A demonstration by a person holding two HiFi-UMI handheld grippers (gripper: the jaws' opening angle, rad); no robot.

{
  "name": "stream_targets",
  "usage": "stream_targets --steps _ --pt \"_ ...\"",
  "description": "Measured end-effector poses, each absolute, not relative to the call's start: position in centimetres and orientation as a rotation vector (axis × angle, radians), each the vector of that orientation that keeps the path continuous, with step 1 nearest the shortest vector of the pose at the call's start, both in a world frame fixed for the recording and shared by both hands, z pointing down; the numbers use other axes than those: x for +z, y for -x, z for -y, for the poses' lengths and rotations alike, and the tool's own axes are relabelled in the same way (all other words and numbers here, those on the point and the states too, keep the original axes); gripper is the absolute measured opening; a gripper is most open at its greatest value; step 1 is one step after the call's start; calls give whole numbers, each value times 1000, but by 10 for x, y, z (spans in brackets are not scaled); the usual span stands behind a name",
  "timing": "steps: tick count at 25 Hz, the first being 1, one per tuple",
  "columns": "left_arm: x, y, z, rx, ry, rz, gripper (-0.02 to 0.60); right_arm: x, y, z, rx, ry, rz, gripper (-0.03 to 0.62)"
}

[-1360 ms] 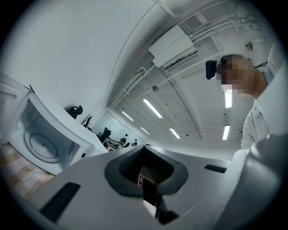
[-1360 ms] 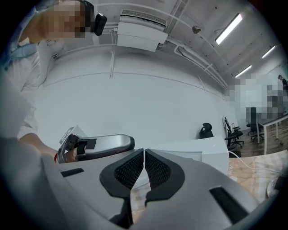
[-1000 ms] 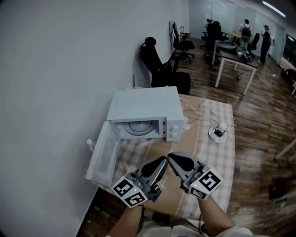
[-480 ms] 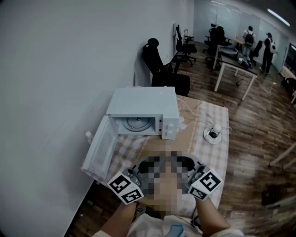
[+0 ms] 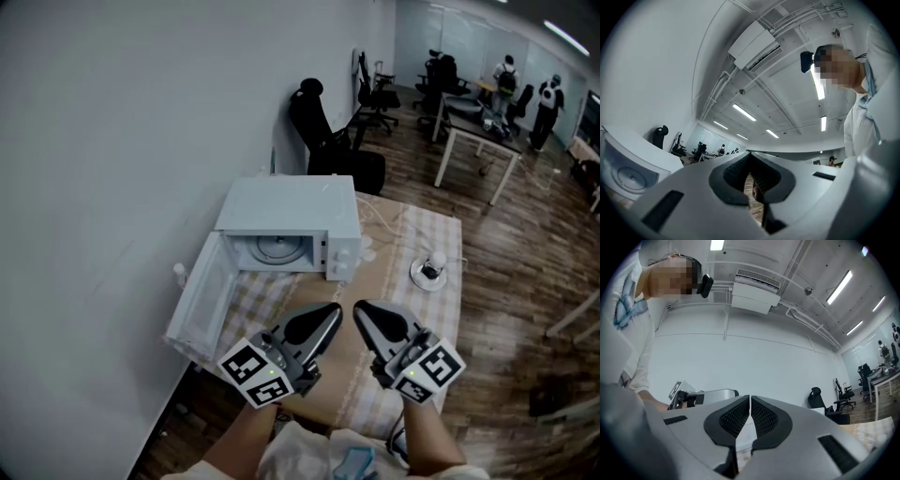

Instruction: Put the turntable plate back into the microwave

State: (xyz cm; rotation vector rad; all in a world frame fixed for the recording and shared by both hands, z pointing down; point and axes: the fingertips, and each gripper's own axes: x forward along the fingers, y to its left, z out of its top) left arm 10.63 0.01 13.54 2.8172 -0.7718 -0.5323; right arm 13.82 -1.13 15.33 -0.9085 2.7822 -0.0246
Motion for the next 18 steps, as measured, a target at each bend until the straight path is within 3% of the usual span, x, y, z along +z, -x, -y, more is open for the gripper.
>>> stream_targets --steps 18 --pt "144 -117 0 -504 -2814 738 2 161 -143 12 -67 949 -2780 35"
